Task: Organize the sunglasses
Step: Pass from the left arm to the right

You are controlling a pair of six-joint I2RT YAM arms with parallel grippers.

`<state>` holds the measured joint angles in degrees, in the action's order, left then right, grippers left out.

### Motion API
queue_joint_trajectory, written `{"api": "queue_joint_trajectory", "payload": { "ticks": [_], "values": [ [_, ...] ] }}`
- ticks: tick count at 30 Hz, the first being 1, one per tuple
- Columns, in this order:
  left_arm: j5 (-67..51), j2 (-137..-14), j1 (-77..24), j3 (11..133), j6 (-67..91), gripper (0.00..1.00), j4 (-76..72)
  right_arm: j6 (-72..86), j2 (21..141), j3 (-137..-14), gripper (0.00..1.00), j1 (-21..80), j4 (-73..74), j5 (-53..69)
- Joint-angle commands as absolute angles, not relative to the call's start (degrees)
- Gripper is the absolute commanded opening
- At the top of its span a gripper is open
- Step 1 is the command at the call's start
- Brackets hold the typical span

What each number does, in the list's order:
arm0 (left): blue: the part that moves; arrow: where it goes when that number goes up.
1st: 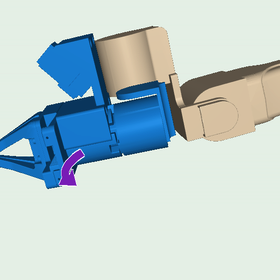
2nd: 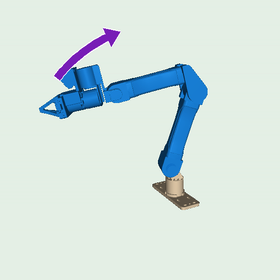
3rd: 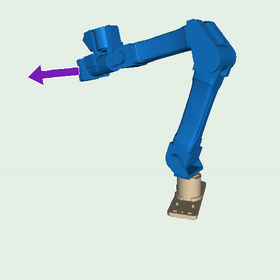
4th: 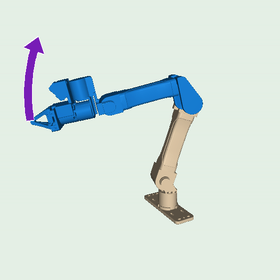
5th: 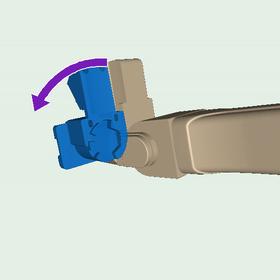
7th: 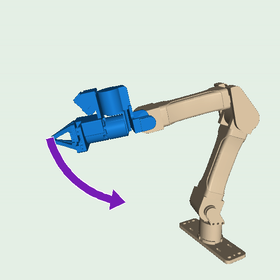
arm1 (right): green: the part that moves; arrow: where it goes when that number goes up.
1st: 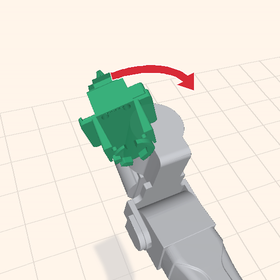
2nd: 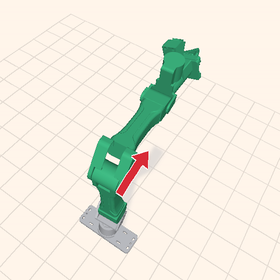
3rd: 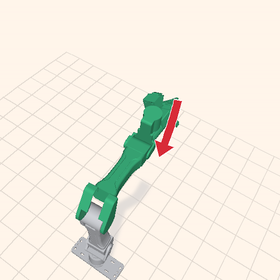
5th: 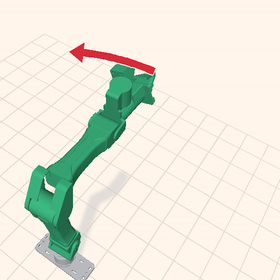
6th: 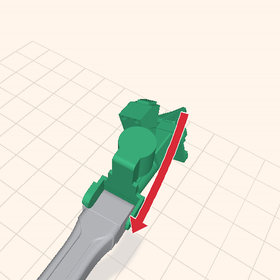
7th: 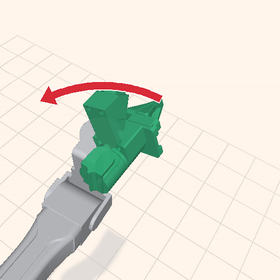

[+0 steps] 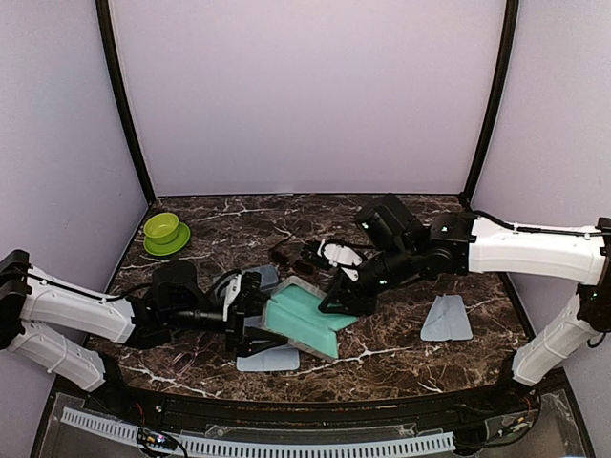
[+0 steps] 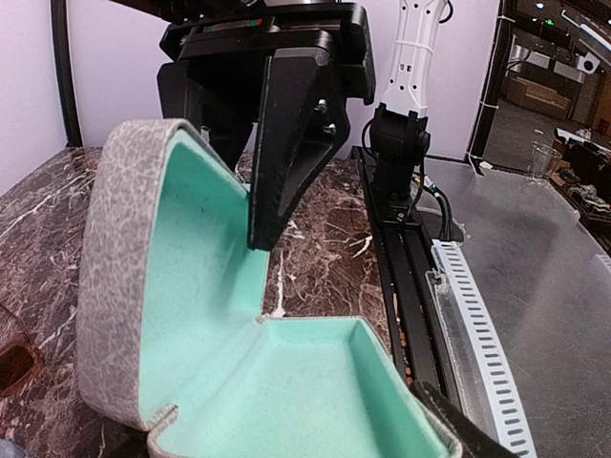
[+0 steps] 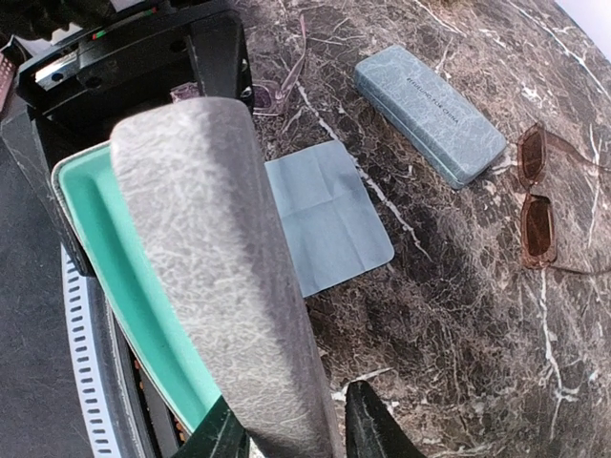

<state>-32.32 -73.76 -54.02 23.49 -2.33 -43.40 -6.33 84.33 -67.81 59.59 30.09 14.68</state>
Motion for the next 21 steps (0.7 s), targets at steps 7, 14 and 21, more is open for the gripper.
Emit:
{"api": "queue_joint_trajectory", "payload": {
  "ticks": [7, 14, 21],
  "values": [
    [-33.47, -73.65, -54.15, 24.79, -1.59, 0.00, -48.12, -7.28, 84.59, -69.55, 0.24, 60.90, 29.59, 12.31],
    [-32.73, -74.46, -54.14, 24.10, -0.13, 0.05, -50.05, -7.72, 84.55, -70.13, 0.18, 60.91, 31.29, 11.07],
    [-32.50, -75.65, -54.14, 24.01, 0.36, 0.30, -50.70, -8.20, 83.97, -70.65, 0.12, 60.91, 33.59, 9.06]
  ]
}}
